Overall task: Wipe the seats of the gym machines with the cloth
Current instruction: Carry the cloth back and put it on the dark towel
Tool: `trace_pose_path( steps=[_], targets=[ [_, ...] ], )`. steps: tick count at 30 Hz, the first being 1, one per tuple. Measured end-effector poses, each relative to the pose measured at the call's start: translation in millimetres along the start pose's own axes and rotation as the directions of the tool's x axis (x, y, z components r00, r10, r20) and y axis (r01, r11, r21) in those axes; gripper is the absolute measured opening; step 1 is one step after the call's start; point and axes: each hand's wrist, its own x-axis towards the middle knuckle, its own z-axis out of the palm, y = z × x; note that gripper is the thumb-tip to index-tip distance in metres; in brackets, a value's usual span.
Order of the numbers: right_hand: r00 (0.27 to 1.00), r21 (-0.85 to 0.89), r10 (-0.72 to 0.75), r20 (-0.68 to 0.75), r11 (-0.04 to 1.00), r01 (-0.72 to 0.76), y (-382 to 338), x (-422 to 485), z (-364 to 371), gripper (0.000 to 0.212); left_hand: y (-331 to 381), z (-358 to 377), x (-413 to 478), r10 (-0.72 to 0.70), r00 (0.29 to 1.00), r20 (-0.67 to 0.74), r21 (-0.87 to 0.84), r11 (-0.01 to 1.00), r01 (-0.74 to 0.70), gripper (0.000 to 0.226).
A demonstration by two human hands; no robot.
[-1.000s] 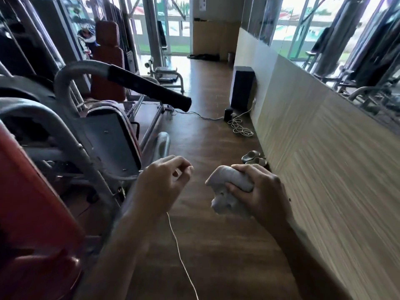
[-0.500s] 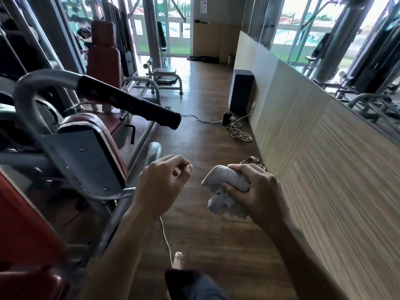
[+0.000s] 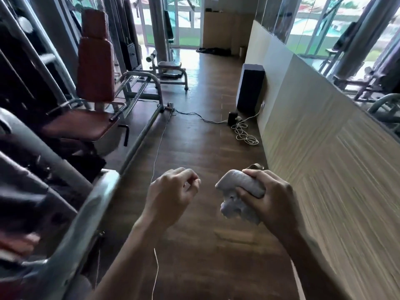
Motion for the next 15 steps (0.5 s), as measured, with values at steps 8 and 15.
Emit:
trace_pose_path(
  steps=[8, 15],
  targets=[
    [0.995, -0.017, -0.006, 0.095, 1.000, 0.007, 101, 113, -21, 0.041, 55, 84, 113, -0.063, 0.997, 0.035, -0.056, 0.996, 0.064, 0.009],
    [0.995, 0.031, -0.015, 0.103, 0.999, 0.012, 152, 198, 3, 0.044, 50, 127, 205, -0.076, 0.996, 0.042, -0.077, 0.994, 0.079, 0.008]
  ],
)
